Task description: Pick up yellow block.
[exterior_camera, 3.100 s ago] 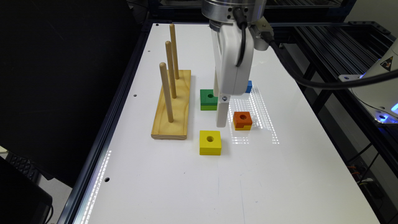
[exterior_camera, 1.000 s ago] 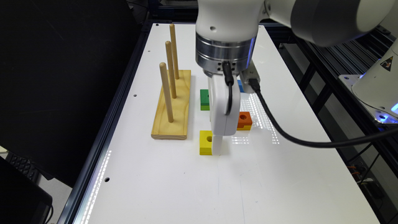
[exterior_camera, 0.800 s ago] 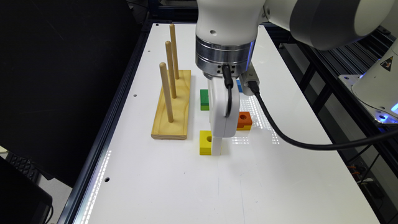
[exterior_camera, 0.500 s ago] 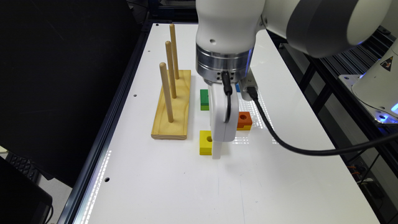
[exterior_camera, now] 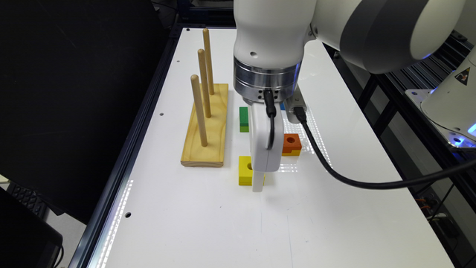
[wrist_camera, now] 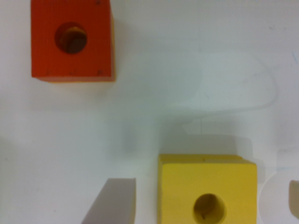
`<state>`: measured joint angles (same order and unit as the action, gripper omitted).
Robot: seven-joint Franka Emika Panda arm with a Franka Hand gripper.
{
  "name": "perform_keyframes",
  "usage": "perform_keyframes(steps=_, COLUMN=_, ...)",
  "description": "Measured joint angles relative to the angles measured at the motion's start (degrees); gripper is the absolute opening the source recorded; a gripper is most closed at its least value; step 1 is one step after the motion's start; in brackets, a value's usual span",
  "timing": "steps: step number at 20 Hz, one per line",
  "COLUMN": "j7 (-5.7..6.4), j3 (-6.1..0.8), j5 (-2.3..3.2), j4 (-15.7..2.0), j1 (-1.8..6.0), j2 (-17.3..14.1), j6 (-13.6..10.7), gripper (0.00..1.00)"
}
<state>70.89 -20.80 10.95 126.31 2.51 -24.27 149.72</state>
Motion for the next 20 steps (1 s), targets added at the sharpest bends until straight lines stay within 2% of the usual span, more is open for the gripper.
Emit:
perform_keyframes(steps=2, j7=0.0, j3=0.01, j5=0.08, j4=-0.87, j1=-0.03, j2=-0.5, j6=-0.1, gripper=1.0)
perform_keyframes(steps=7, j7=0.02, j3=0.25, j5=0.73, j4=-2.82, j1=-0.06, j2=-2.2, j6=-0.2, gripper=1.0)
perform_keyframes(steps=15, j7=0.05, j3=0.4, j5=0.81, j4=-2.99, j1=-0.24, j2=-2.6, j6=-0.1, gripper=1.0)
perform_keyframes(steps=20, j7=0.05, j3=1.19, j5=1.26, j4=-3.42, j1=-0.67, j2=-4.5, j6=0.9, gripper=1.0)
